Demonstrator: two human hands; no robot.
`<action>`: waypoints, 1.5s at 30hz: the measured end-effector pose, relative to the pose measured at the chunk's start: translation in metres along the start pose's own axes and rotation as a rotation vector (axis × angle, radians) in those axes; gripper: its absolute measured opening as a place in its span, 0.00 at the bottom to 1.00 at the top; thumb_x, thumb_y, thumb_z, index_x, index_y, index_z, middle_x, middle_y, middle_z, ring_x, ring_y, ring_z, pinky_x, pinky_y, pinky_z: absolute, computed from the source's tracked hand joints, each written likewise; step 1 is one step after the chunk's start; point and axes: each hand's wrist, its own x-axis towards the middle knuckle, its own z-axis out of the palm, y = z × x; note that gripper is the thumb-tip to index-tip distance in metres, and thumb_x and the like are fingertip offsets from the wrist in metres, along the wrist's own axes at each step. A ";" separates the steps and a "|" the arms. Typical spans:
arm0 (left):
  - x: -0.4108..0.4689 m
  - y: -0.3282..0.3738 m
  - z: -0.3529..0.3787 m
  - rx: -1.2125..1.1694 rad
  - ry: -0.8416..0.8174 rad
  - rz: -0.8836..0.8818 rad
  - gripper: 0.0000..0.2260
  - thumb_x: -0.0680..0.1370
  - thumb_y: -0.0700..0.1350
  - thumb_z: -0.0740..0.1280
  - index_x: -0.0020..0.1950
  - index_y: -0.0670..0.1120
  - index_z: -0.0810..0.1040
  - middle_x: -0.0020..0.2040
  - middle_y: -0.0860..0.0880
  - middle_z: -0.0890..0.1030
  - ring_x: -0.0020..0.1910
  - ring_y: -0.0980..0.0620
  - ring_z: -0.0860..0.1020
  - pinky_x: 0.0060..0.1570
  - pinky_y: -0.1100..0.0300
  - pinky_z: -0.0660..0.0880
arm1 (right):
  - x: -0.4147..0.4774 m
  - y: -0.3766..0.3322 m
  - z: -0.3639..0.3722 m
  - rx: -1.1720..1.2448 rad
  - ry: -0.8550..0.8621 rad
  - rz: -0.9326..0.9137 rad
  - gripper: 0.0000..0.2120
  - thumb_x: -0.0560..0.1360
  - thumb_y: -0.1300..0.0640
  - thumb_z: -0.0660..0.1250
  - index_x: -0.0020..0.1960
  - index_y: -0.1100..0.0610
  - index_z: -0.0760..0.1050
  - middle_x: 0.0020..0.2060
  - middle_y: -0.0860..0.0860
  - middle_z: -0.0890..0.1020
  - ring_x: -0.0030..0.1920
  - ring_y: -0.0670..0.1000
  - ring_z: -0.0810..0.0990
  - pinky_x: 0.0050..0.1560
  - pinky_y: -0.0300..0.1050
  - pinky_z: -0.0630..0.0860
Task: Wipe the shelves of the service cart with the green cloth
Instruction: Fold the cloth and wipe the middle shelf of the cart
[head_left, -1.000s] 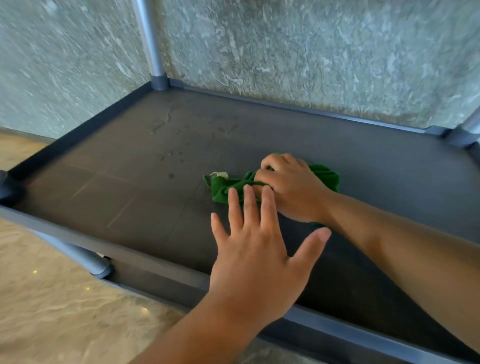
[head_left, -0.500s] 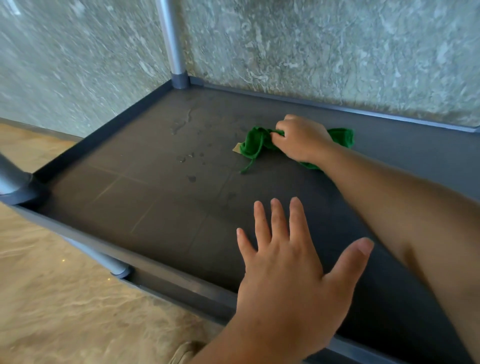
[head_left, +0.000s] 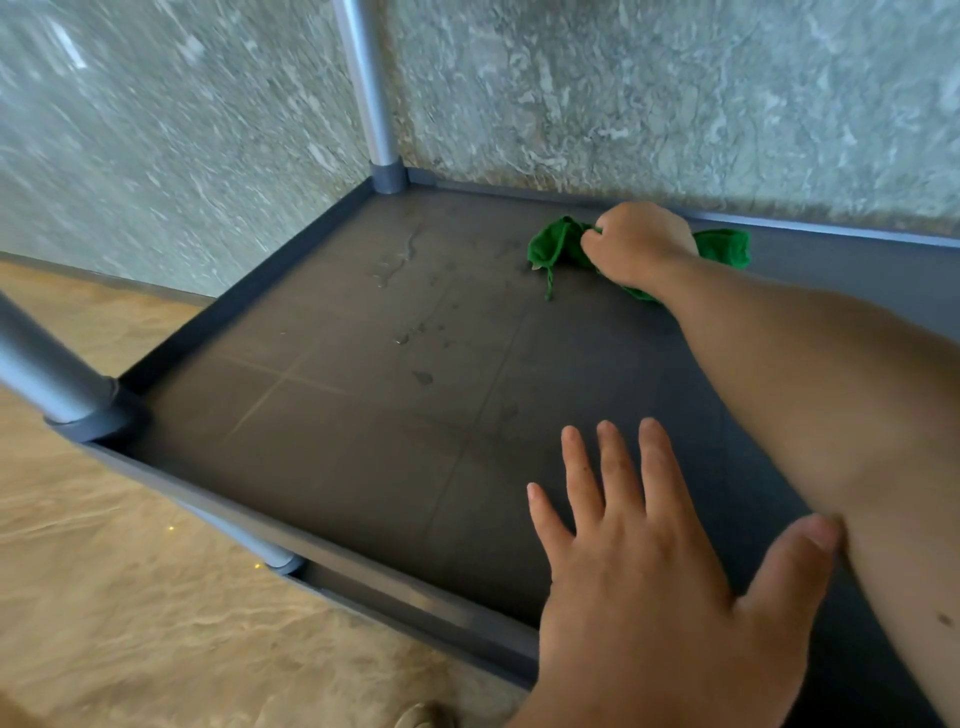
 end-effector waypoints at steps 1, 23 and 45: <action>0.000 0.000 0.000 -0.001 0.005 0.000 0.44 0.69 0.79 0.41 0.76 0.59 0.27 0.76 0.58 0.27 0.70 0.56 0.19 0.71 0.43 0.26 | 0.001 0.000 0.001 -0.004 0.002 0.012 0.18 0.81 0.47 0.54 0.39 0.56 0.72 0.39 0.55 0.78 0.39 0.57 0.75 0.38 0.48 0.68; -0.012 -0.002 0.016 -0.085 0.633 0.153 0.33 0.76 0.63 0.48 0.78 0.49 0.60 0.78 0.52 0.62 0.80 0.52 0.47 0.78 0.42 0.42 | -0.176 0.009 -0.033 0.176 -0.215 -0.470 0.20 0.80 0.41 0.50 0.52 0.51 0.77 0.52 0.47 0.78 0.56 0.54 0.73 0.59 0.60 0.71; 0.012 -0.144 -0.112 0.482 0.427 0.073 0.47 0.71 0.77 0.45 0.79 0.46 0.58 0.79 0.43 0.61 0.80 0.42 0.52 0.77 0.40 0.50 | -0.270 -0.024 -0.063 0.112 -0.334 0.116 0.55 0.57 0.16 0.55 0.79 0.35 0.48 0.80 0.48 0.36 0.78 0.58 0.31 0.73 0.69 0.36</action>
